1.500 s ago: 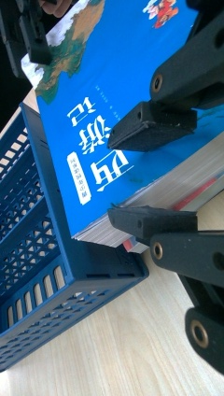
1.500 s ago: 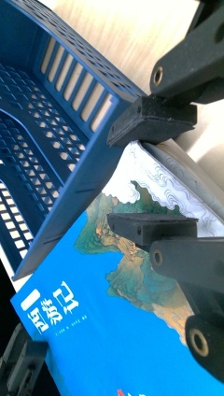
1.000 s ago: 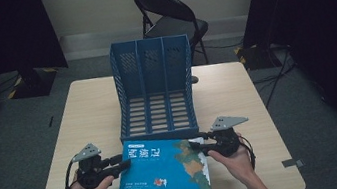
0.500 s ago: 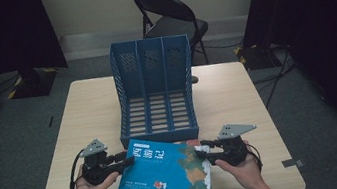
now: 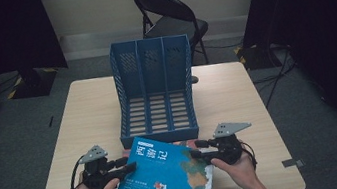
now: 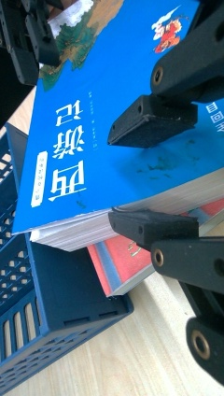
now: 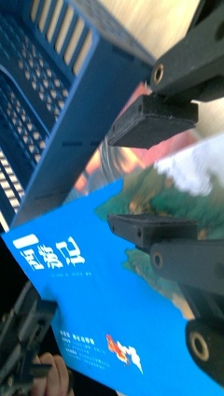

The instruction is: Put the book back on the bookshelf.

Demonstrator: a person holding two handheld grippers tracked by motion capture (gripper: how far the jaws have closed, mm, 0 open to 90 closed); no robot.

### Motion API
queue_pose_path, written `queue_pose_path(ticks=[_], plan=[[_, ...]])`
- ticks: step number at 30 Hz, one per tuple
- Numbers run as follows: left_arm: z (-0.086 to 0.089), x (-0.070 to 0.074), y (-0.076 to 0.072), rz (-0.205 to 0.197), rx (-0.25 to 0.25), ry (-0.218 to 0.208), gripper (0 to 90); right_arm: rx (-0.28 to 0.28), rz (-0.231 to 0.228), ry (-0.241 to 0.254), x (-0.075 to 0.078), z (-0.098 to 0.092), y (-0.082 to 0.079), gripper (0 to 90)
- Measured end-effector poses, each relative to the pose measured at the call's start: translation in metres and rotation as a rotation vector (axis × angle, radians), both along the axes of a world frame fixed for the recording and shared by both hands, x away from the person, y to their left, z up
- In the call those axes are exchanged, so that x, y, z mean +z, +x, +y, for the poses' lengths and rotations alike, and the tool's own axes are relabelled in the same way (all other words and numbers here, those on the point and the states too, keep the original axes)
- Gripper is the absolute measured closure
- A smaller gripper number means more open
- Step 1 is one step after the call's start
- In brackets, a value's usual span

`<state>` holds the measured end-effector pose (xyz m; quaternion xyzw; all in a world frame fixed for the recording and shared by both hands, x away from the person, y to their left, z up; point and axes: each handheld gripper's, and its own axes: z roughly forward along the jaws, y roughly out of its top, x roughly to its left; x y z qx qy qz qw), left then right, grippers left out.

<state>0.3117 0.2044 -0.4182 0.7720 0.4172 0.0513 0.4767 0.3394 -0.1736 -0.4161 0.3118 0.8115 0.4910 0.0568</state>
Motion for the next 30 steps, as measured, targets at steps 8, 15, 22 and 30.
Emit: queue_pose_path(ticks=[8, 15, 22, 30], plan=[[-0.009, 0.001, 0.011, 0.001, -0.042, 0.014, 57.1, 0.014, 0.034, 0.018, -0.003, -0.007, -0.013, 61.0], [-0.021, 0.0, 0.025, 0.002, -0.091, 0.005, 57.6, 0.012, 0.022, -0.007, 0.0, -0.013, -0.032, 61.7], [-0.039, 0.003, 0.038, 0.002, -0.134, 0.033, 58.3, 0.013, 0.025, -0.003, -0.001, -0.02, -0.052, 61.3], [-0.04, 0.0, 0.037, -0.015, -0.114, 0.008, 58.9, 0.054, -0.002, 0.023, 0.014, -0.017, -0.032, 57.3]])
